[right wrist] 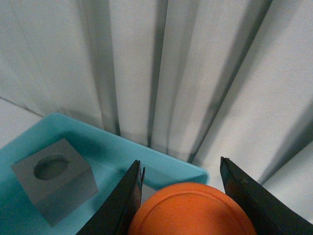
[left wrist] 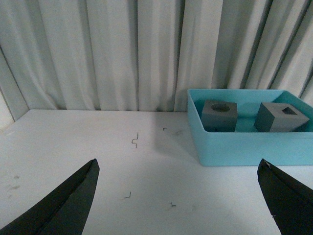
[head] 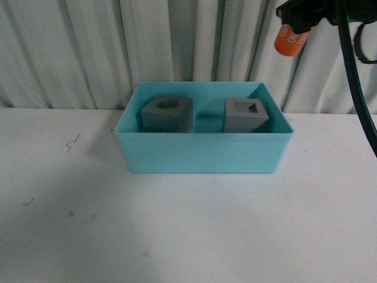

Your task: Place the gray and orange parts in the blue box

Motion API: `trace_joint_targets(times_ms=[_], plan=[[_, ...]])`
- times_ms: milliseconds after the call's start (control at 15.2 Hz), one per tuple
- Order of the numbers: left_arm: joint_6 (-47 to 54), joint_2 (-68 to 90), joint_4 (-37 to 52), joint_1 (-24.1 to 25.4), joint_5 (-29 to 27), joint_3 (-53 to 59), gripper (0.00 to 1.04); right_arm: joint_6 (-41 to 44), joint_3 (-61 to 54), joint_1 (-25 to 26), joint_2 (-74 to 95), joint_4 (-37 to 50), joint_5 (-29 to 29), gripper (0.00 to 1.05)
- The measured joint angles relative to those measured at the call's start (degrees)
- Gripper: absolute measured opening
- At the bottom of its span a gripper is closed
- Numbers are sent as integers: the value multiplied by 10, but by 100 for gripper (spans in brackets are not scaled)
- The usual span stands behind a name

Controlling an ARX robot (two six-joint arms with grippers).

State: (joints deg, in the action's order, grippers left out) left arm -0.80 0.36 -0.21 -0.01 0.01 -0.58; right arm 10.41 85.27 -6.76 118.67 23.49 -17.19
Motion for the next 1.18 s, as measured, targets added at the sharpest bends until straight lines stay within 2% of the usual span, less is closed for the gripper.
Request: trace_joint_targets(times_ms=[197, 461, 1185], plan=[[0, 0, 0, 0, 0, 0, 98, -62, 126, -51, 134, -20, 37, 46], [0, 0, 0, 0, 0, 0, 98, -118, 217, -102, 215, -33, 39, 46], [0, 0, 0, 0, 0, 0, 98, -145, 214, -105, 235, -34, 53, 46]])
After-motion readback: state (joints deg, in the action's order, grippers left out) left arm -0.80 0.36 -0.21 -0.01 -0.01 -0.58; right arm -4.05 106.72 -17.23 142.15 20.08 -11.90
